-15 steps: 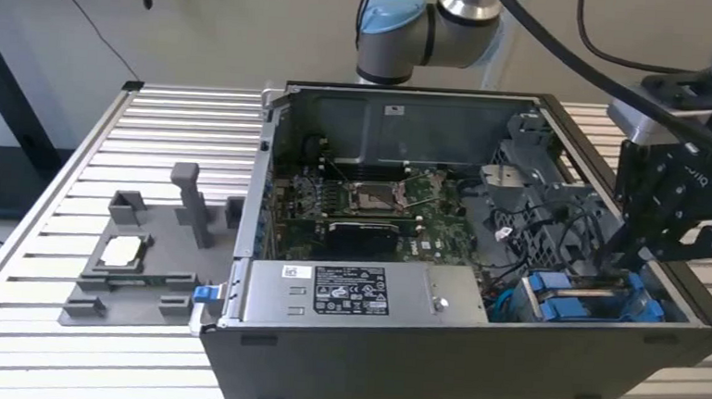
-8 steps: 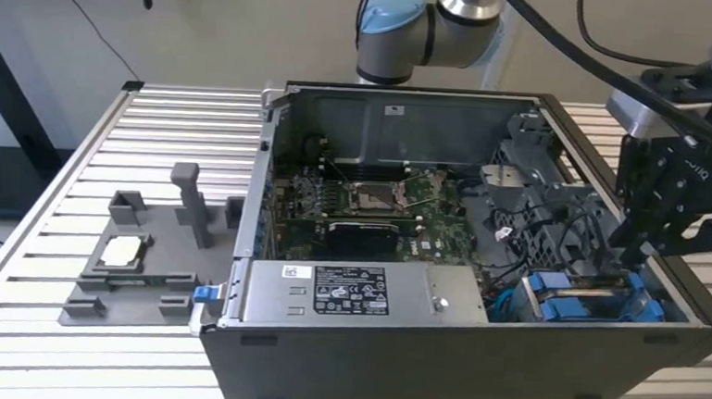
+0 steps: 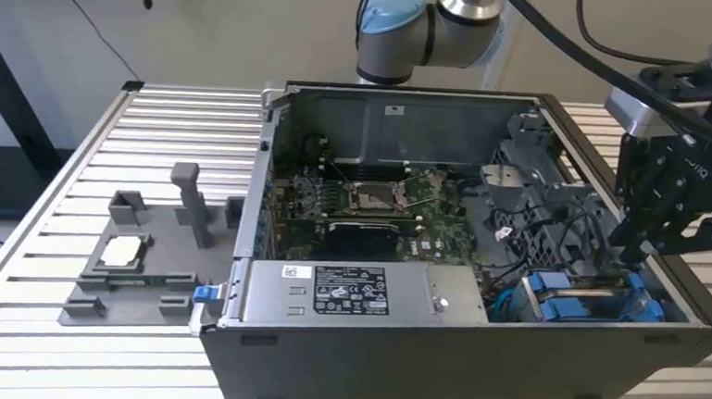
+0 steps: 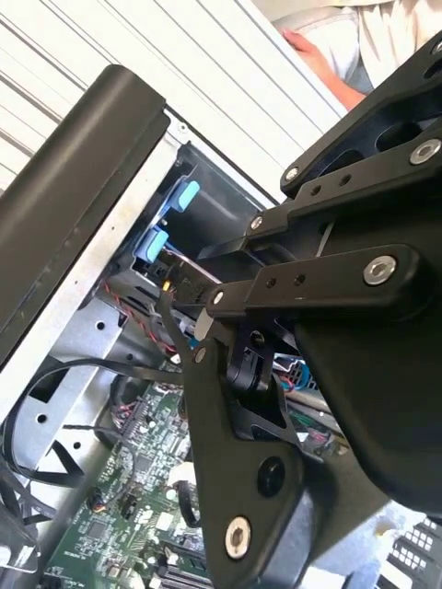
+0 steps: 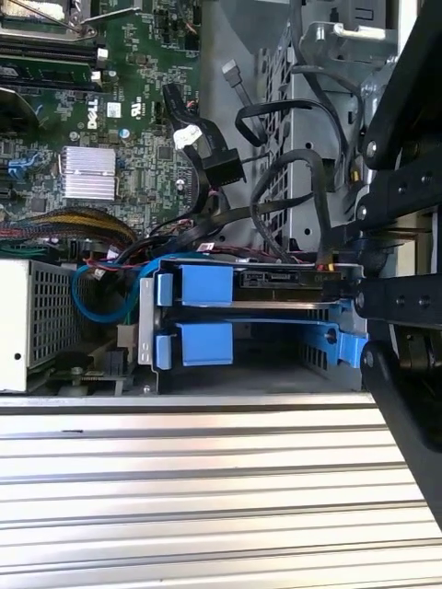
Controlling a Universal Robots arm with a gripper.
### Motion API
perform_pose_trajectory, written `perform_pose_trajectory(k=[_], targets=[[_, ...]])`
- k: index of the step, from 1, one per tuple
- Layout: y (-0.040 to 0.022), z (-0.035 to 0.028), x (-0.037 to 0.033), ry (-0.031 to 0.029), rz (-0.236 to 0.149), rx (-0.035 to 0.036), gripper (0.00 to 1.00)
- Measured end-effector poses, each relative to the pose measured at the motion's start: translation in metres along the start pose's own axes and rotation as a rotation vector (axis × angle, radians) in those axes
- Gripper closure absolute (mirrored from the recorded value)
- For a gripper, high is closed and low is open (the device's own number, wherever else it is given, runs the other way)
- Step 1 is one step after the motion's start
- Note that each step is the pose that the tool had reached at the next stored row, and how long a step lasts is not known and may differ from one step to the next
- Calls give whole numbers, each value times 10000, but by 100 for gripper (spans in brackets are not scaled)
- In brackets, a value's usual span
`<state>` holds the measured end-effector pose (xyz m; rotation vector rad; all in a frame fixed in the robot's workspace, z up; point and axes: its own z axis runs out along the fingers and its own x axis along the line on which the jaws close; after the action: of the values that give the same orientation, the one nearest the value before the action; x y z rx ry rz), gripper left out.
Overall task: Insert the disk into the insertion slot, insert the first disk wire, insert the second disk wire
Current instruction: 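Insert the second disk wire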
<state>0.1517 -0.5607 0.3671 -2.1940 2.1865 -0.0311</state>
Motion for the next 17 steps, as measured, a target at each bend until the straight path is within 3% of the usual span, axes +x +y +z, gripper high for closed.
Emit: perform_pose_trajectory(k=[3, 4, 5, 7, 14, 17], targets=[[1, -2, 0, -2, 23, -63, 73], [1, -5, 0, -31, 28, -64, 73], [5, -19, -1, -149, 36, -65, 73], [13, -37, -1, -243, 43, -65, 73], [66, -105, -9, -518, 56, -64, 73], [87, -143, -17, -588, 59, -64, 73]])
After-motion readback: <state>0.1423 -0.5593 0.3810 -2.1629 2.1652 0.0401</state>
